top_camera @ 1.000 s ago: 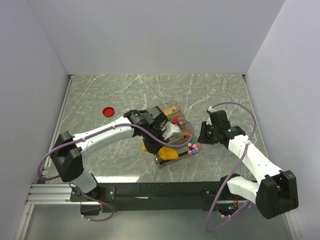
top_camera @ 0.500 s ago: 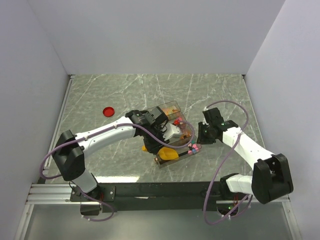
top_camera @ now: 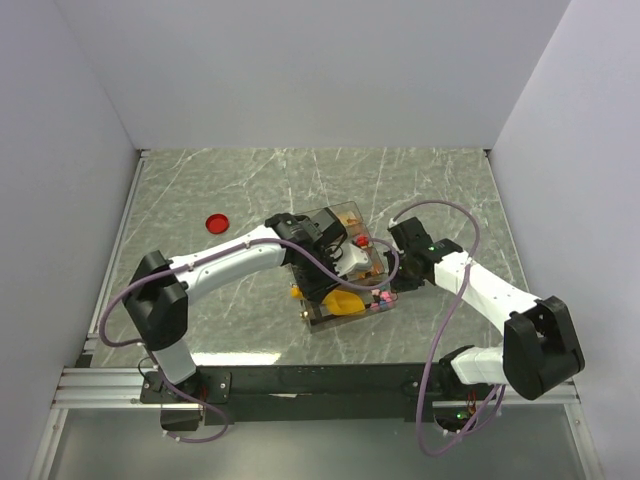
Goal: Pack the candies
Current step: Scoop the fake candies from the storage box.
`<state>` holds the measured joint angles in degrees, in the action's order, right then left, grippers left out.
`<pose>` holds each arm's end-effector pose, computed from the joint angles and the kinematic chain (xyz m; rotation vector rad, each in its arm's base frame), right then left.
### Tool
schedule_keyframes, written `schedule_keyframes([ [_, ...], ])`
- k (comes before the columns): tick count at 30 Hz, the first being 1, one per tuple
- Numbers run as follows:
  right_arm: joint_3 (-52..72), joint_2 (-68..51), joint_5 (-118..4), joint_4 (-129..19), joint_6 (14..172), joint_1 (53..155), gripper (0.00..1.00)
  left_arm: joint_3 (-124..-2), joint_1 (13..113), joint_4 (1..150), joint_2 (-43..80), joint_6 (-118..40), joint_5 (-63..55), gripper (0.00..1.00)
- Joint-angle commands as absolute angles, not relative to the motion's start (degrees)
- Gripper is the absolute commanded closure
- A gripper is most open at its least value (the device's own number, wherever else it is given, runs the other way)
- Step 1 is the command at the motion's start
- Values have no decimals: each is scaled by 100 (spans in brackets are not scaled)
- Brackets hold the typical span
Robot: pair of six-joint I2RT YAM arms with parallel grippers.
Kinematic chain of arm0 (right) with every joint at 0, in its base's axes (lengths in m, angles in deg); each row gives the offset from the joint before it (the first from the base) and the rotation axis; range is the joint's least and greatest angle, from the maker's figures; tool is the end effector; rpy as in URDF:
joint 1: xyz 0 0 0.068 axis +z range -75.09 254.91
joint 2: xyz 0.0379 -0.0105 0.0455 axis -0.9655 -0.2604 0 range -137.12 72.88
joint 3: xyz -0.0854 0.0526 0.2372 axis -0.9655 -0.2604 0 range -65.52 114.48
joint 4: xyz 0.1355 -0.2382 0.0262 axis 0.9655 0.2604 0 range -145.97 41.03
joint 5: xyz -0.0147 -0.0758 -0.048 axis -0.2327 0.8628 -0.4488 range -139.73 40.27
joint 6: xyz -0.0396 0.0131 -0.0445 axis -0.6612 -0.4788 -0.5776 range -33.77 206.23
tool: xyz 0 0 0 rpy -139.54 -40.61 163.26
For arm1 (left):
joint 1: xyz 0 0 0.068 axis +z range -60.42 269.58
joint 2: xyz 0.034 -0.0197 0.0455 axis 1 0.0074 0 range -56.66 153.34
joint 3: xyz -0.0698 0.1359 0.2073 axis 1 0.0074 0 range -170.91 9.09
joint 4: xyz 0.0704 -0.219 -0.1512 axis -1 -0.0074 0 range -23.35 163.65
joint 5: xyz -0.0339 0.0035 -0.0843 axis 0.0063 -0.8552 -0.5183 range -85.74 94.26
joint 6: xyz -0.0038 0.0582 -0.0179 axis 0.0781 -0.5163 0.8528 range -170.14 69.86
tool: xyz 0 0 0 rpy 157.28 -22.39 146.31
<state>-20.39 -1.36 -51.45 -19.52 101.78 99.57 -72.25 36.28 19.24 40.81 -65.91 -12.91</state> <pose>0.2341 0.1089 0.1695 -0.2267 2.7316 0.2426 0.2029 -0.2947 0.2341 1.6839 2.3163 -0.5672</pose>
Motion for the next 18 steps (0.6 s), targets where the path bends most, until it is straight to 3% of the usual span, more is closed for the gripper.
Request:
schedule_keyframes([
  [1, -1744, -192, -5044, -2151, 10372, 10048, 100, -7493, 3570, 1696, 4222, -6789, -1691, 99],
  [18, -1770, -139, -5166, -2547, 10346, 10198, 100, -8126, 3386, 1643, 5013, -6913, -1648, 99],
])
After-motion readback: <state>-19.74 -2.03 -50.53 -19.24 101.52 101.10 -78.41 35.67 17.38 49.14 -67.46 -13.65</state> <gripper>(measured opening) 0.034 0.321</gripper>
